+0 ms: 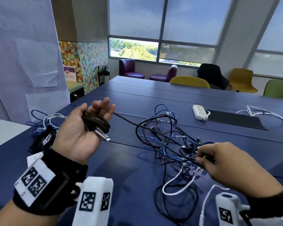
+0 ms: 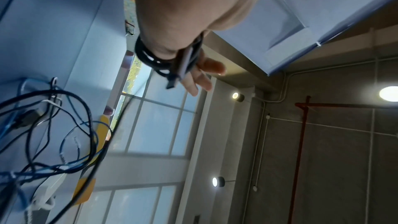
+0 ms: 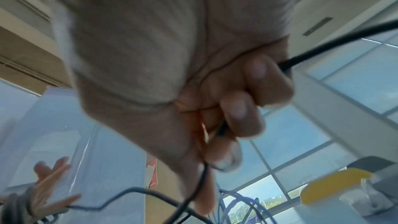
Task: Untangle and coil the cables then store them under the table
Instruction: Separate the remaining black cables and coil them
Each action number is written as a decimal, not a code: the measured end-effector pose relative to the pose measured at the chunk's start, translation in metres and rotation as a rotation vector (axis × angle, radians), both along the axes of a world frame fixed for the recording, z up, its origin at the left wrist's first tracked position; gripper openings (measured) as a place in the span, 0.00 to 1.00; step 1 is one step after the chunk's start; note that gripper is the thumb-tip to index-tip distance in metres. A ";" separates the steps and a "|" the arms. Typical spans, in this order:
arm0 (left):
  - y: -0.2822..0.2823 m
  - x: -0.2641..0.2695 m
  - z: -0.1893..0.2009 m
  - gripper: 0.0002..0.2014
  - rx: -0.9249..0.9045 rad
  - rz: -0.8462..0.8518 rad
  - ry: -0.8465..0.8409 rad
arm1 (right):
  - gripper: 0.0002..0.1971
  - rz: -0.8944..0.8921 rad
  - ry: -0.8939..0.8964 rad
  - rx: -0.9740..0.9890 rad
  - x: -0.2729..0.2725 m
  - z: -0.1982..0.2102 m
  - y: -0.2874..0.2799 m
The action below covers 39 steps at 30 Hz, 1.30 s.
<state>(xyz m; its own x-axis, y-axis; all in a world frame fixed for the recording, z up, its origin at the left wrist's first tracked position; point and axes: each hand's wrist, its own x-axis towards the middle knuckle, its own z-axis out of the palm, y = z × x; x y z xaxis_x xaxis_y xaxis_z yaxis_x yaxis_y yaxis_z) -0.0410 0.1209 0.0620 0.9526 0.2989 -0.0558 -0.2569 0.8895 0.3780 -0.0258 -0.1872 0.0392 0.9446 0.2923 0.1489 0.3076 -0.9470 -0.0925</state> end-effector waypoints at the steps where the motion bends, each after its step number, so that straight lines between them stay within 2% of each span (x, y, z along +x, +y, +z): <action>1: 0.001 0.001 0.001 0.18 0.026 0.014 -0.037 | 0.06 0.037 0.046 0.050 -0.003 0.001 0.000; 4: 0.006 0.008 0.000 0.17 0.177 0.080 -0.099 | 0.03 0.212 0.225 0.258 -0.012 0.008 -0.001; 6: 0.012 0.015 -0.004 0.19 0.317 0.146 -0.108 | 0.11 0.355 0.286 0.368 -0.024 0.021 0.000; 9: 0.017 0.022 -0.012 0.10 0.661 0.296 -0.046 | 0.14 0.476 0.216 0.524 -0.035 0.043 -0.002; 12: 0.013 0.024 -0.020 0.13 1.066 0.432 0.015 | 0.12 0.549 0.051 0.608 -0.047 0.065 -0.004; 14: 0.008 0.024 -0.025 0.16 1.353 0.354 0.073 | 0.13 0.487 -0.049 0.674 -0.046 0.079 -0.007; 15: 0.006 0.023 -0.028 0.21 1.484 0.257 0.123 | 0.14 0.442 -0.095 0.720 -0.041 0.083 -0.011; 17: 0.003 0.018 -0.035 0.26 1.690 -0.003 0.171 | 0.17 0.319 -0.208 0.824 -0.021 0.087 -0.030; 19: 0.000 0.009 -0.038 0.23 1.779 -0.284 0.137 | 0.19 0.202 -0.335 0.893 0.000 0.090 -0.055; 22: -0.005 -0.011 -0.030 0.21 1.629 -0.610 0.054 | 0.13 0.104 -0.449 0.965 0.016 0.094 -0.053; 26: -0.003 -0.031 -0.021 0.24 1.080 -0.893 -0.146 | 0.07 0.026 -0.534 0.867 0.037 0.082 -0.045; 29: -0.002 -0.034 -0.017 0.23 0.731 -1.028 -0.393 | 0.08 -0.067 -0.486 0.768 0.049 0.063 -0.039; 31: -0.006 -0.034 -0.014 0.21 0.531 -1.046 -0.555 | 0.09 -0.124 -0.436 0.669 0.055 0.049 -0.035; 33: -0.011 -0.034 -0.010 0.21 0.408 -1.001 -0.639 | 0.12 -0.142 -0.364 0.523 0.061 0.034 -0.033; 36: -0.018 -0.028 -0.004 0.22 0.378 -0.824 -0.592 | 0.12 -0.102 -0.118 0.226 0.062 0.012 -0.023; 39: -0.031 -0.016 0.002 0.24 0.378 -0.552 -0.418 | 0.13 -0.033 0.055 -0.025 0.052 -0.009 -0.005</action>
